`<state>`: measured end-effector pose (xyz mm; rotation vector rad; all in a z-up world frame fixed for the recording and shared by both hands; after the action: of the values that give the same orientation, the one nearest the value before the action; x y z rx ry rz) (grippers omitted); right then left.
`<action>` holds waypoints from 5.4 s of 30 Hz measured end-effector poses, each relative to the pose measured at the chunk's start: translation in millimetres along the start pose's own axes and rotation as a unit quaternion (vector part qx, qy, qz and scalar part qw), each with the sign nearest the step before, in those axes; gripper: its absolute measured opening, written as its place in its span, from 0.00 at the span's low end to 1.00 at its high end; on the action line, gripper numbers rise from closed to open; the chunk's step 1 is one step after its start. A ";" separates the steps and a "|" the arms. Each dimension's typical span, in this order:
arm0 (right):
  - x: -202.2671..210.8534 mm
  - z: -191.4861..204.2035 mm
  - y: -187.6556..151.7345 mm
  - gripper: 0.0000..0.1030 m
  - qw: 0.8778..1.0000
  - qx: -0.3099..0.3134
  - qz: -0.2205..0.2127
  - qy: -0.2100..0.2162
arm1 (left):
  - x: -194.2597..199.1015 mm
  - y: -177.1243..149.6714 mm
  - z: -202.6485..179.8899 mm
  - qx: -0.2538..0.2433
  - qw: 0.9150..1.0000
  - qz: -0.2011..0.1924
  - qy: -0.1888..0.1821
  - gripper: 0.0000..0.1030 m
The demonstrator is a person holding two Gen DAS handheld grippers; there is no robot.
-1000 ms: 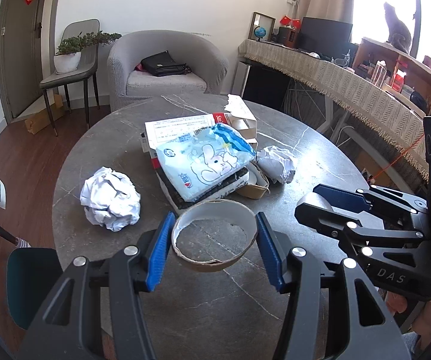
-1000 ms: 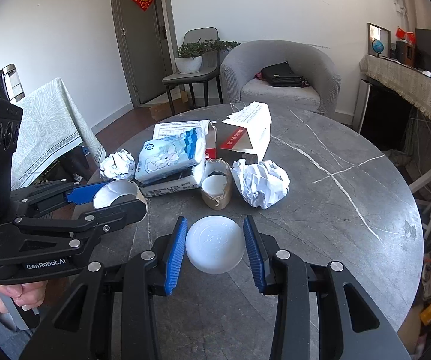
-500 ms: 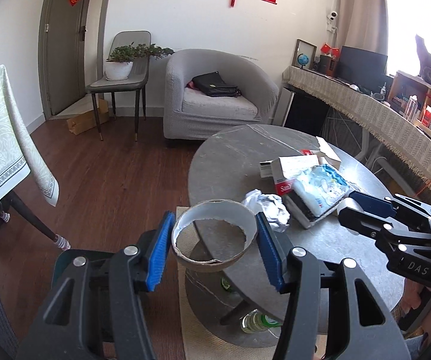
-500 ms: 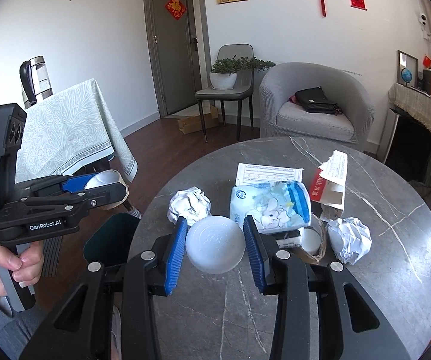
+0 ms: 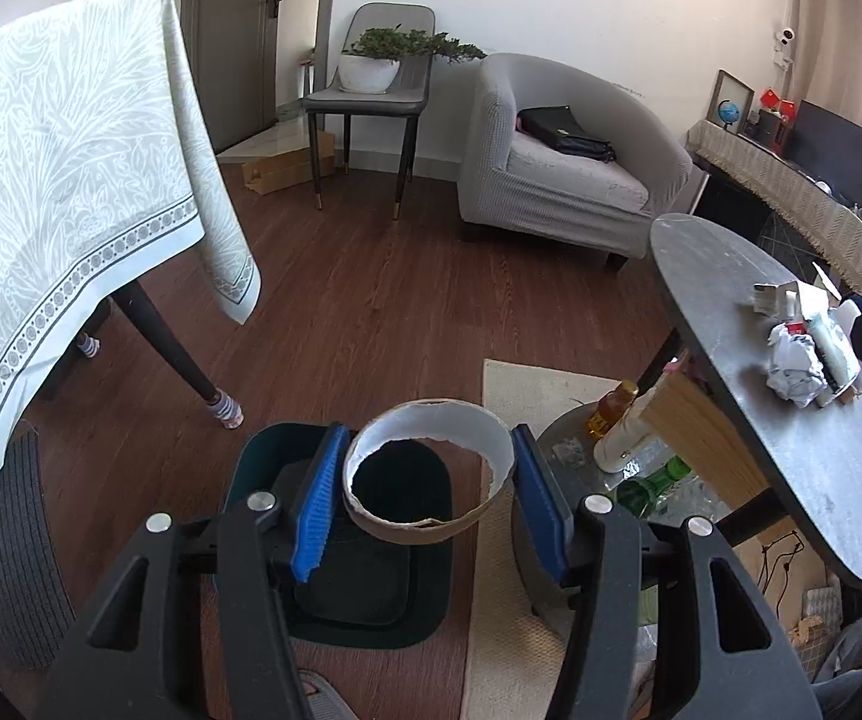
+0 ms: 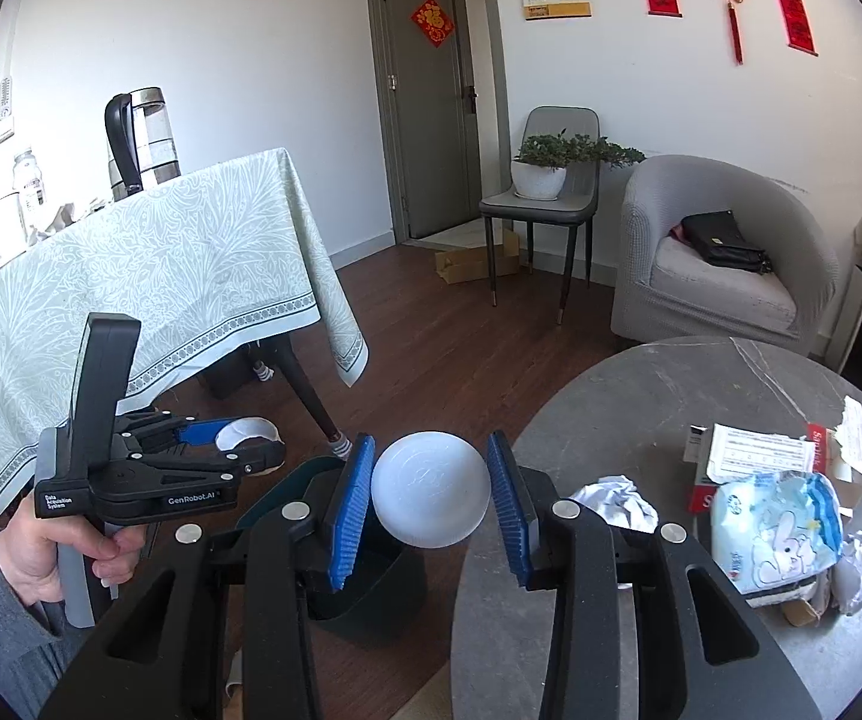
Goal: Collect trash
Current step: 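Carry the lid and tape roll over the green bin with both grippers, then open both grippers to drop the tape roll and lid into the bin, then move both grippers back toward the table items, then grasp the crumpled paper ball with the left gripper while the right gripper grasps the diaper pack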
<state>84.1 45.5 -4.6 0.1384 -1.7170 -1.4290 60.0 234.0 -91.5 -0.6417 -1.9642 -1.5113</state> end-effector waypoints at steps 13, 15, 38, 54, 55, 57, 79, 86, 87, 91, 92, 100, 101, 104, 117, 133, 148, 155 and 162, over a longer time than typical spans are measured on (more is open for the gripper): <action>-87.5 82.6 -19.9 0.38 0.995 0.021 0.084 0.046 | -49.8 -51.3 78.2 0.054 0.994 0.094 0.015 0.56; -101.4 89.0 -26.7 0.38 0.993 0.018 0.102 0.046 | -59.0 -57.2 84.3 0.057 0.993 0.103 0.015 0.56; -209.2 110.1 -93.8 0.38 0.972 -0.013 0.233 0.034 | -59.9 -64.1 121.3 0.077 0.992 0.095 0.004 0.60; -260.3 138.9 -161.0 0.38 0.949 -0.009 0.312 0.030 | 33.8 2.1 73.7 0.020 1.000 -0.003 -0.019 0.29; -262.0 141.0 -163.9 0.39 0.949 -0.005 0.313 0.030 | 36.7 5.3 72.5 0.022 1.000 -0.008 -0.020 0.29; -266.4 143.2 -167.7 0.46 0.949 -0.008 0.314 0.034 | 42.4 10.1 71.0 0.030 0.999 -0.015 -0.024 0.29; -184.3 134.9 -79.0 0.59 0.982 0.008 0.184 0.040 | 76.9 49.8 56.7 0.024 0.997 -0.073 -0.018 0.29; -125.7 103.3 -22.8 0.59 0.994 0.016 0.109 0.018 | 69.7 55.7 35.6 0.025 0.996 -0.084 -0.009 0.42; -117.3 97.2 -16.0 0.59 0.995 0.018 0.099 0.015 | 68.3 56.7 31.6 0.021 0.996 -0.087 -0.001 0.43; -84.7 60.7 6.1 0.59 0.998 0.004 0.066 -0.008 | 58.6 58.6 11.5 -0.004 0.995 -0.093 0.022 0.43; -77.0 49.4 10.3 0.60 0.998 -0.003 0.059 -0.015 | 57.1 58.7 5.2 -0.009 0.995 -0.098 0.021 0.44; -26.8 -41.2 17.6 0.61 0.995 -0.046 0.027 -0.084 | 44.3 61.4 -39.9 -0.024 0.994 -0.103 -0.016 0.58; -19.6 -49.2 14.7 0.61 0.994 -0.051 0.026 -0.090 | 41.5 62.5 -43.6 -0.023 0.995 -0.099 -0.015 0.54; -5.6 -74.8 5.2 0.61 0.992 -0.063 0.027 -0.109 | 34.8 64.2 -55.6 -0.012 0.995 -0.094 -0.031 0.49; 26.0 -142.5 -25.8 0.64 0.983 -0.086 0.040 -0.159 | -0.6 49.2 -139.1 -0.059 0.995 -0.065 -0.056 0.54; 42.8 -183.5 -44.1 0.67 0.978 -0.094 0.051 -0.177 | -45.8 27.8 -220.8 -0.111 0.986 -0.023 -0.124 0.93; 37.1 -179.8 -40.5 0.68 0.985 -0.037 0.056 -0.160 | -89.3 30.9 -236.2 -0.107 0.987 -0.001 -0.122 0.68; 30.5 -160.3 -38.3 0.73 0.987 -0.006 0.056 -0.147 | -82.2 31.5 -227.2 -0.103 0.986 0.001 -0.134 0.49; 16.4 -140.0 -37.6 0.79 0.986 0.015 0.063 -0.150 | -67.3 33.2 -226.0 -0.120 0.984 -0.011 -0.133 0.48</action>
<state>151.3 -80.8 -33.2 -0.1759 -1.9545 -1.3825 164.8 21.1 -70.8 -0.9704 -2.0010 -1.7694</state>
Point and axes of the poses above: each gripper's, at about its wrist camera, not at the fingertips, and x roughly against the way its jaws point, z to its left, y to its top, the point moved 6 cm from there along -x, roughly the way its jaws point, and after that the axes turned 6 degrees about -y, right-handed, at the moved point
